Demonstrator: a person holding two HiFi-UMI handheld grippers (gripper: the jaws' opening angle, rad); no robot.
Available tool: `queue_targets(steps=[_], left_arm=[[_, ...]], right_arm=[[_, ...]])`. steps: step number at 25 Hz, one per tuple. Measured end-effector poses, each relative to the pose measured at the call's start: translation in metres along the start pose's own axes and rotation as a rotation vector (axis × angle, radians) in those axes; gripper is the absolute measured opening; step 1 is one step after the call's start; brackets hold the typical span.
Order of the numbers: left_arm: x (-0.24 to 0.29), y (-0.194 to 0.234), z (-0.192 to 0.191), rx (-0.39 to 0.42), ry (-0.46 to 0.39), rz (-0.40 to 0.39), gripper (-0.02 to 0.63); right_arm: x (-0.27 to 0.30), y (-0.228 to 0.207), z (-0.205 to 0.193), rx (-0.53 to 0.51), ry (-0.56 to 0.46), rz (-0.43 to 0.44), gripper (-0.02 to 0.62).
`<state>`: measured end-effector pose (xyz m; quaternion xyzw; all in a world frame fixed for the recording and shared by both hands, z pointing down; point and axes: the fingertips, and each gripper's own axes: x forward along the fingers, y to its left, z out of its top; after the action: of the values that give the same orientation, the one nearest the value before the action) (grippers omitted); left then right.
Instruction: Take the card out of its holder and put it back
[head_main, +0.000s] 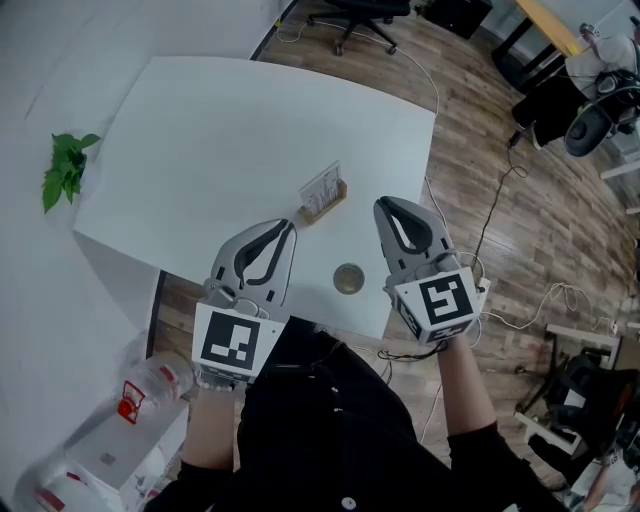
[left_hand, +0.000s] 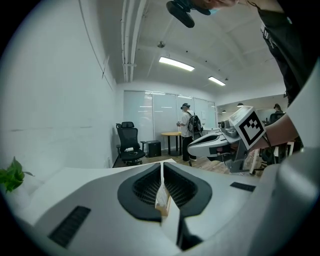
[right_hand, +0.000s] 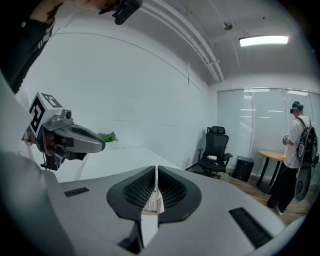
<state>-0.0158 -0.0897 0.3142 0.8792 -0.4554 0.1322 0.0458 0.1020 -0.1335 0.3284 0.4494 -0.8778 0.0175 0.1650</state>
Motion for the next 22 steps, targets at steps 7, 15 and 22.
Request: queue_targets(steps=[7, 15, 22], left_arm=[[0.023, 0.016, -0.019, 0.011, 0.02, -0.032, 0.015], [0.045, 0.029, -0.042, -0.018, 0.038, -0.066, 0.051], [0.059, 0.034, -0.058, -0.03, 0.069, -0.083, 0.063]], right_arm=[[0.037, -0.002, -0.008, -0.007, 0.037, 0.056, 0.048], [0.069, -0.003, -0.026, 0.0, 0.087, 0.116, 0.049], [0.087, -0.001, -0.041, 0.004, 0.112, 0.163, 0.103]])
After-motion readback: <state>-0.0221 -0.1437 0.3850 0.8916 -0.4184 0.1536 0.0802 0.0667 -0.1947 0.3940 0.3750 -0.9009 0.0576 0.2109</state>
